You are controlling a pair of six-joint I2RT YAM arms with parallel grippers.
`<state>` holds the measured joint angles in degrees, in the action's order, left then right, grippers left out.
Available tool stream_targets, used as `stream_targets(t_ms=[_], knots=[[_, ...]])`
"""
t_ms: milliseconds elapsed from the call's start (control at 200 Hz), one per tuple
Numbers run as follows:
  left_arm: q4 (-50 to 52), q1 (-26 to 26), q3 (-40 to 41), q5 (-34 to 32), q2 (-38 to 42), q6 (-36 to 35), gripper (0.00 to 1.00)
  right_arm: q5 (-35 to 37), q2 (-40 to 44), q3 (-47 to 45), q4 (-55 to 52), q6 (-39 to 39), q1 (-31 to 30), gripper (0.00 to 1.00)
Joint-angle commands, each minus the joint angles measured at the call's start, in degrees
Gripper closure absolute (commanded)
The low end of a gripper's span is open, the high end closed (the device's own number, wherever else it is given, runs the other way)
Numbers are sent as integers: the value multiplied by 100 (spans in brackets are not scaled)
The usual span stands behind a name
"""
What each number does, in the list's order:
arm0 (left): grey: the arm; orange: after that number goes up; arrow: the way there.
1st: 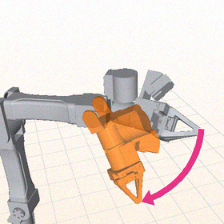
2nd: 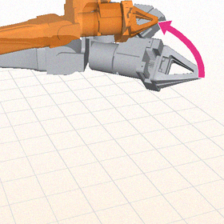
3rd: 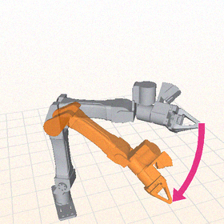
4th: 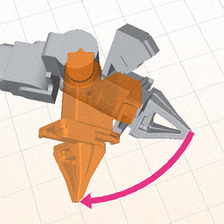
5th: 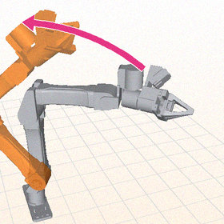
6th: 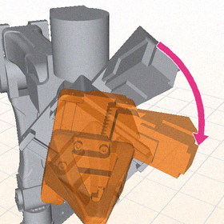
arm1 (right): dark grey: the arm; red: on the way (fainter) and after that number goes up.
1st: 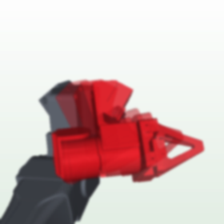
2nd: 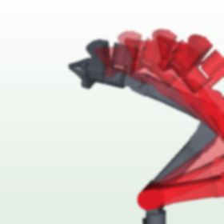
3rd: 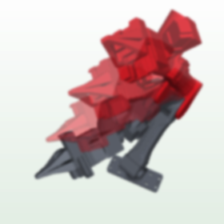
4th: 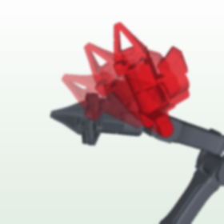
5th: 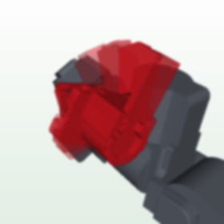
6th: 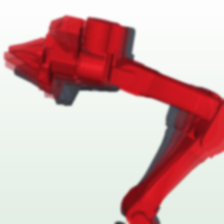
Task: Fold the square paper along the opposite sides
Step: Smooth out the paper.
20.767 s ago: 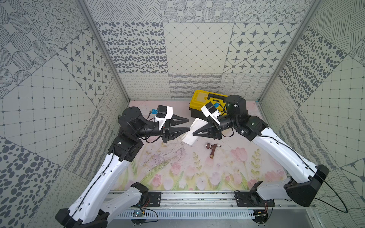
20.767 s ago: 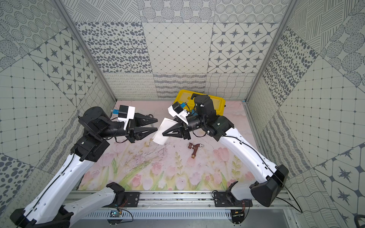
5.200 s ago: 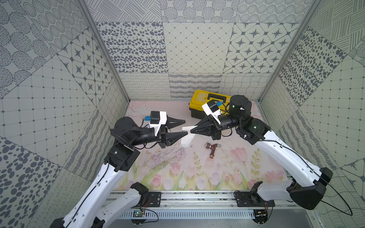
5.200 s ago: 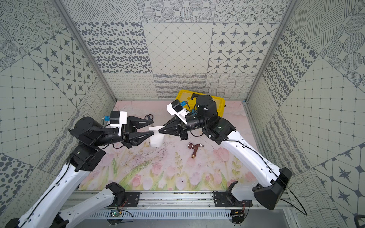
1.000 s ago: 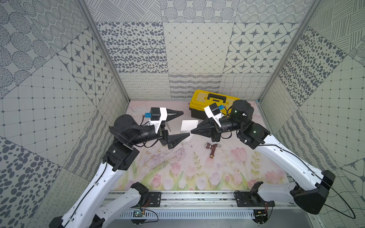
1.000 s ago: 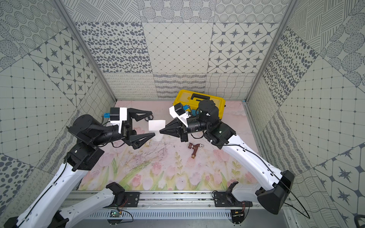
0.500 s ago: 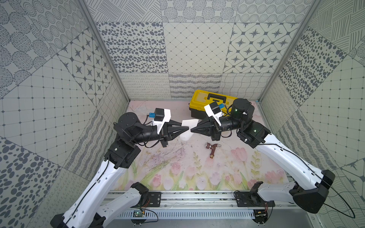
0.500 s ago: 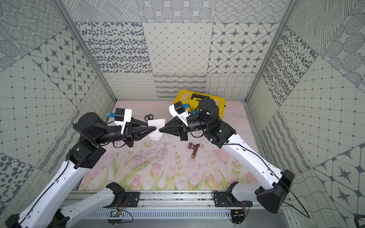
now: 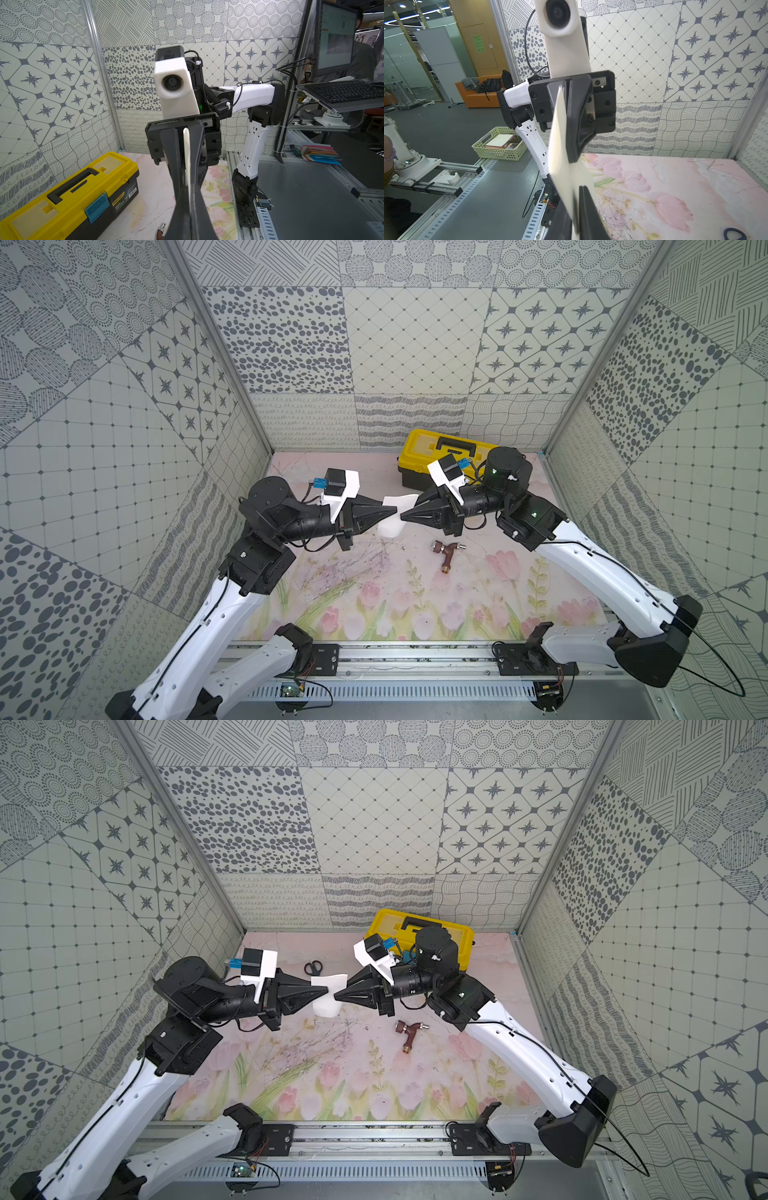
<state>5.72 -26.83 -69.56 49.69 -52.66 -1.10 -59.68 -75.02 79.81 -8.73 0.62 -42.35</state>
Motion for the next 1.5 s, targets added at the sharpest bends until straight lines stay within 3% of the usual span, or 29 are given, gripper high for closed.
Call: stream_targets(t_ms=[0,95,335,370,415,470,680,725,765,805,1001,1011,1046,1071,1096,1116,1301,1341,1376,1406,1436,1496], knots=[[-332,-7,-49,7,44,66,100,-122,-88,79,216,22,15,88],[-382,-1,-40,-53,44,97,100,-125,-83,45,270,41,8,100],[-465,-11,-66,-163,89,102,100,-123,11,-109,403,93,7,100],[-473,-5,-75,-177,90,102,100,-123,16,-136,416,96,7,90],[-480,-4,-91,-172,90,110,100,-115,6,-165,433,101,7,88],[-508,-6,-102,-179,90,118,100,-105,-4,-198,480,137,7,100],[-551,-6,-110,-238,103,135,100,-122,16,-296,601,198,-10,100],[-562,-7,-115,-248,98,135,100,-129,23,-316,605,176,-10,87],[-562,-7,-119,-256,103,130,100,-132,25,-341,617,171,-10,84],[-562,-7,-135,-273,105,132,100,-115,25,-360,627,181,-18,100],[-562,-4,-176,-311,105,128,100,-134,41,-466,680,184,-36,100],[-563,-6,-180,-315,100,130,100,-132,41,-473,680,184,-37,100],[-563,-7,-181,-320,98,128,100,-139,45,-492,689,169,-39,83],[-569,-8,-181,-328,101,130,100,-140,41,-505,695,159,-38,81],[-571,-8,-189,-324,99,135,100,-136,41,-525,717,168,-44,84],[-572,-7,-190,-331,98,129,100,-111,44,-542,738,187,-40,100],[-572,-6,-197,-350,122,147,100,-78,51,-633,785,208,-72,100],[-572,-7,-194,-354,115,150,100,-104,51,-650,785,188,-78,79],[-578,-13,-196,-350,116,147,100,-114,49,-664,786,190,-81,74],[-580,-7,-194,-350,109,155,100,-106,41,-676,810,206,-80,79],[-580,-6,-190,-351,113,162,100,-70,32,-686,828,223,-86,100],[-589,-7,-192,-354,116,164,100,-64,23,-708,838,226,-82,100]])
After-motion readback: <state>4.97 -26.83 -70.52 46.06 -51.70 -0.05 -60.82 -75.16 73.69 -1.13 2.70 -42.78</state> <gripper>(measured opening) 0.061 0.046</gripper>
